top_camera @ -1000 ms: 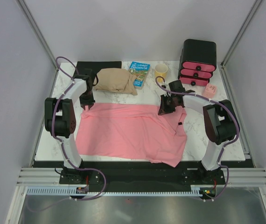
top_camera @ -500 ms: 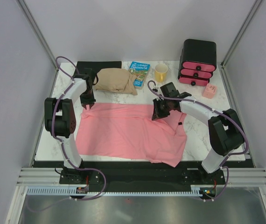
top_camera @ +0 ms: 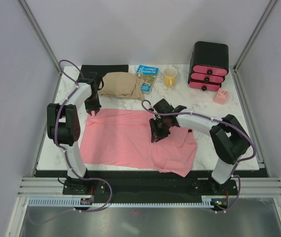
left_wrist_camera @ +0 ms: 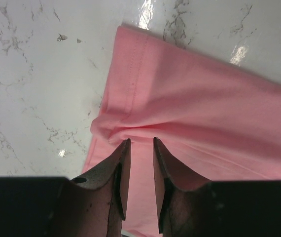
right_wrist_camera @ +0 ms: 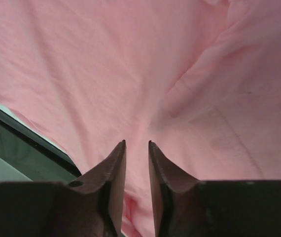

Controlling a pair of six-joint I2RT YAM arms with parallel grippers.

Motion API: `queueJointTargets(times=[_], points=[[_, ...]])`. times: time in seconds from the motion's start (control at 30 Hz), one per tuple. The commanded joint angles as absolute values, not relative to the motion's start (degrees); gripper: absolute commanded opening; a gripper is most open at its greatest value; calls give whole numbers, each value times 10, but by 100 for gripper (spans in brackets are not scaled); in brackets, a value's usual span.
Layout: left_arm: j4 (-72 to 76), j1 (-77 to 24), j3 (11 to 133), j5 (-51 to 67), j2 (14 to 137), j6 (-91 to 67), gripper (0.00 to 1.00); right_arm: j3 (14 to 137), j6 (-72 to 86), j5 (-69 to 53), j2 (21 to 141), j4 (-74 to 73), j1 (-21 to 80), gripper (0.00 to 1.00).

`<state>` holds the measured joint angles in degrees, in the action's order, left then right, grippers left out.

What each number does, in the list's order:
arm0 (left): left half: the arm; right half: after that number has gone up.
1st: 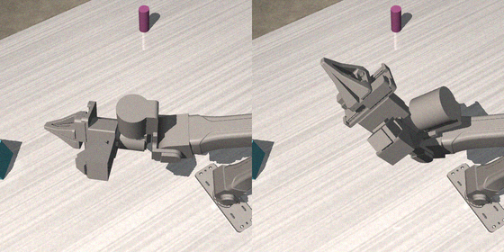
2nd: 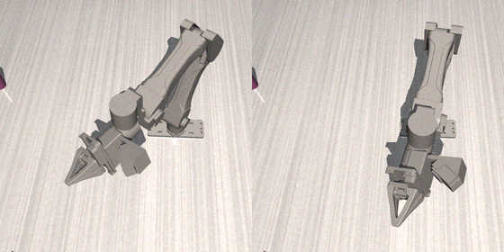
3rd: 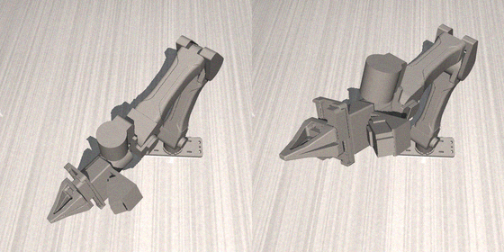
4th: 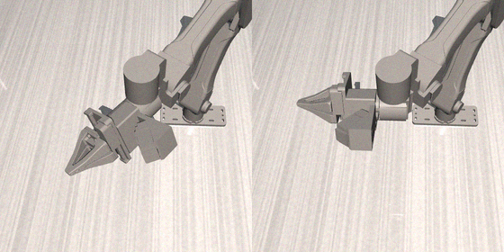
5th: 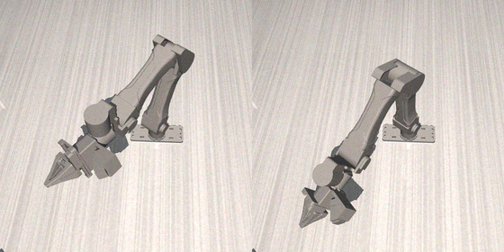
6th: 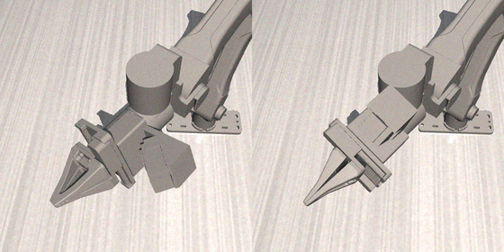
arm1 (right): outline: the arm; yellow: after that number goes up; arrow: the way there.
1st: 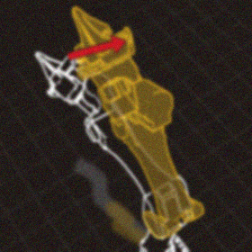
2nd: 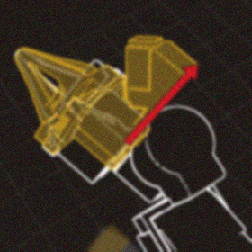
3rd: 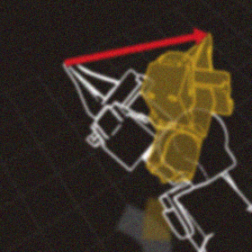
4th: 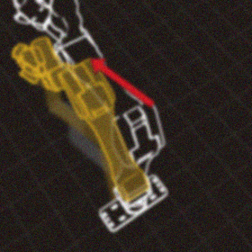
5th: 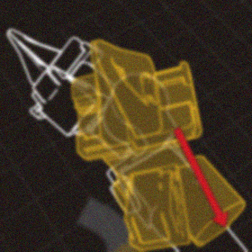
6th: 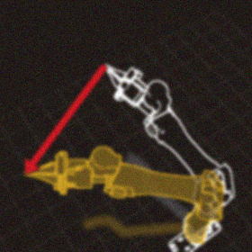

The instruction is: Fold and stack the t-shirts

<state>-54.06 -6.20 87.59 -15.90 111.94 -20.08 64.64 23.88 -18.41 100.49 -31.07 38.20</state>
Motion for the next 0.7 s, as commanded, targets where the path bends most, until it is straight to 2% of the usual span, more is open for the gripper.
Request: queueJointTargets(times=[0.0, 0.13, 0.17, 0.43, 0.53, 0.63, 0.67], points=[[-533, -62, 897, -150, 1105, -188, 32, 649, 270, -156, 968, -321, 387, 35], [-531, -62, 891, -151, 1094, -190, 32, 672, 261, -92, 906, -321, 385, 36], [-530, -62, 886, -151, 1090, -192, 32, 675, 254, -54, 890, -318, 383, 39], [-519, -62, 863, -138, 1070, -190, 36, 653, 227, -4, 903, -281, 305, 40], [-519, -62, 862, -134, 1082, -190, 34, 656, 218, 13, 934, -270, 279, 36], [-519, -62, 866, -132, 1091, -191, 24, 667, 202, 45, 976, -276, 270, 33], [-518, -62, 872, -130, 1100, -191, 14, 668, 201, 52, 991, -276, 269, 33]])
